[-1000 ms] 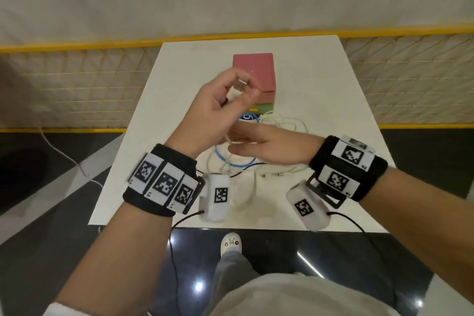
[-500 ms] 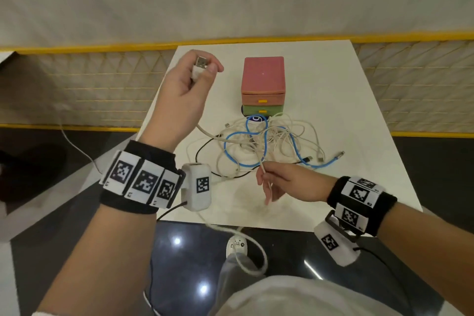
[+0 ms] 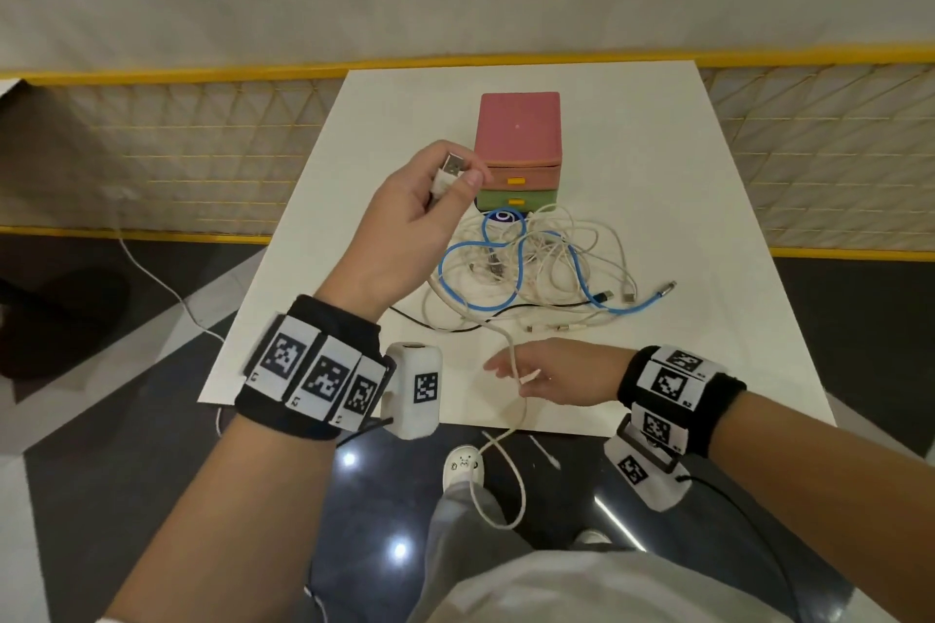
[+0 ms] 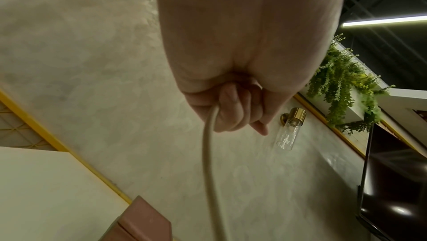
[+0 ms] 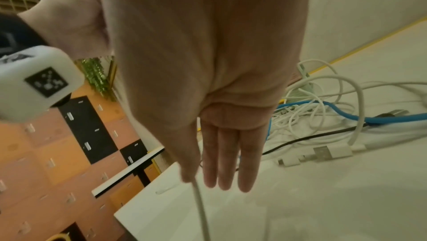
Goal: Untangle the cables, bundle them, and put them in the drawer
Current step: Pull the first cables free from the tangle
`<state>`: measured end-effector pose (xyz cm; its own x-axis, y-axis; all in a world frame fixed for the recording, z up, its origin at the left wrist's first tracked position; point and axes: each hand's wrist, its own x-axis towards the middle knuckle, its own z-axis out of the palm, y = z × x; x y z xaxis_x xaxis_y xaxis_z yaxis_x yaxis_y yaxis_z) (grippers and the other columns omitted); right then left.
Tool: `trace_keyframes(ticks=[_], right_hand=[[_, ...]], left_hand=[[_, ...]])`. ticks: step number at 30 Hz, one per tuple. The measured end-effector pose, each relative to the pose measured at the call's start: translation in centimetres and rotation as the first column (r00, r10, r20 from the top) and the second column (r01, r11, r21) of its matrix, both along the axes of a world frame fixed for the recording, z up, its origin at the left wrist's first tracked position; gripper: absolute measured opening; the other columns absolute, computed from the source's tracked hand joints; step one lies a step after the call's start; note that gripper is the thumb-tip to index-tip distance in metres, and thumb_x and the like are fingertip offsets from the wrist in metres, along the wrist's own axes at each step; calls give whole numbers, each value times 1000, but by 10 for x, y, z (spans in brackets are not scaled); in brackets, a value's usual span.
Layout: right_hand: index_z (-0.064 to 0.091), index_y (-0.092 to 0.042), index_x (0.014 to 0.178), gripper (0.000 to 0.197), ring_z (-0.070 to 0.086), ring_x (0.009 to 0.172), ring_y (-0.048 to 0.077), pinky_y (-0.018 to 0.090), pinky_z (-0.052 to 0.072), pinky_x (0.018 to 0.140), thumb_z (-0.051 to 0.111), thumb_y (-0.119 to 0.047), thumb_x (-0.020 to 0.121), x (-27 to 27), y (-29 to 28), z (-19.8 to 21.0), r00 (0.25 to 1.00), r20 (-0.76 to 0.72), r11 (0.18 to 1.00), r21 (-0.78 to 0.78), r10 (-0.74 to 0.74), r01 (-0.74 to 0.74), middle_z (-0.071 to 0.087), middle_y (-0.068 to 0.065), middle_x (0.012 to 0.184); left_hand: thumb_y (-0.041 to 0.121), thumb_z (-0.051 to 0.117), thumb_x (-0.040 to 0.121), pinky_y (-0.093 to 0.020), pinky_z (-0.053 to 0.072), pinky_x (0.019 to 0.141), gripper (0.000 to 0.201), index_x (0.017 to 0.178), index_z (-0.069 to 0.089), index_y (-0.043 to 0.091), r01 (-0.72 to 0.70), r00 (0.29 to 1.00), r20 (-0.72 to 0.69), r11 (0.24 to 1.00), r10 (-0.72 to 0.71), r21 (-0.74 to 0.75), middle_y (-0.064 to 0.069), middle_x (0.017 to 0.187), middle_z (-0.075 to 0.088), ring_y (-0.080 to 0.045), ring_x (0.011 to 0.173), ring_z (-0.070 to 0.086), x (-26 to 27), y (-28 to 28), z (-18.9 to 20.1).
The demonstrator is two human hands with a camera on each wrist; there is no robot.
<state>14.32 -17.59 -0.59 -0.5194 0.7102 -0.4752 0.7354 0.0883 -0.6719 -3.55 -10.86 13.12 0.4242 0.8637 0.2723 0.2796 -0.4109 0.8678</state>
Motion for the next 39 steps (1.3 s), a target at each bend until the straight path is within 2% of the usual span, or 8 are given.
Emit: trace_keyframes(ticks=[3, 8, 12, 18, 24, 31, 36, 39], right_hand=[[46, -20, 137, 63, 52, 118, 12, 25, 42, 99, 36, 11, 83, 1, 10, 6, 997, 0, 993, 86, -82, 81, 55, -2, 130], [64, -18, 111, 31, 59, 93, 16, 30, 49, 87, 46, -4, 91, 8, 35, 11, 972, 4, 931, 289, -233, 222, 65, 1, 106], [67, -12, 101, 24, 55, 85, 15, 23, 41, 76, 46, -6, 91, 1, 52, 5, 957, 20, 916, 295, -290, 272, 62, -2, 94], [57, -7, 119, 28, 54, 112, 31, 36, 43, 95, 46, -8, 92, -27, 76, -38, 946, 241, 938, 320, -218, 135, 55, 14, 124], [54, -5, 114, 22, 51, 113, 29, 34, 41, 90, 48, -6, 92, -34, 89, -57, 918, 359, 934, 355, -170, 34, 51, 14, 123], [49, -14, 102, 12, 59, 77, 20, 33, 49, 67, 44, -8, 93, -21, 95, -23, 913, -108, 803, 443, -394, 399, 63, 1, 89], [46, -17, 95, 7, 67, 77, 23, 31, 52, 65, 48, -10, 96, -22, 101, 26, 730, -506, 688, 317, -459, 653, 63, -1, 81], [52, -26, 91, 23, 68, 78, 20, 25, 51, 56, 49, -4, 95, -22, 105, 45, 591, -668, 651, 206, -452, 731, 66, 3, 82]], left_hand=[[15, 46, 104, -17, 27, 48, 16, 104, 59, 6, 1, 1000, -9, 1000, -1, -24, 24, 52, 50, -5, 48, 29, 3, -6, -8], [17, 45, 104, -25, 26, 50, 16, 102, 58, 9, -20, 1000, 8, 998, 21, -64, 25, 53, 52, -14, 51, 28, 6, -6, -18], [24, 47, 102, -29, 26, 50, 17, 97, 61, 17, -47, 999, 17, 994, 49, -95, 12, 53, 40, -23, 53, 27, 1, 3, -26], [13, 55, 98, -17, 27, 45, 13, 102, 67, 10, -157, 987, 12, 972, 162, -172, 14, 49, 44, -5, 44, 30, -5, 19, -40], [9, 55, 95, -21, 33, 52, 9, 98, 62, 15, -228, 963, 57, 912, 262, -342, 12, 52, 43, -10, 49, 36, -6, 31, -46], [2, 37, 96, -23, 32, 52, 18, 97, 49, 15, -254, 947, 56, 842, 317, -475, -1, 69, 41, -12, 51, 35, -6, 51, -53], [33, 47, 101, -21, 42, 65, 28, 114, 62, 13, -234, 967, -29, 840, 253, -489, 8, 78, 52, -4, 62, 49, 17, 66, -58], [23, 55, 99, -9, 43, 54, 21, 103, 68, 7, -156, 986, -6, 903, 168, -400, 6, 75, 62, 7, 56, 58, 33, 67, -56]])
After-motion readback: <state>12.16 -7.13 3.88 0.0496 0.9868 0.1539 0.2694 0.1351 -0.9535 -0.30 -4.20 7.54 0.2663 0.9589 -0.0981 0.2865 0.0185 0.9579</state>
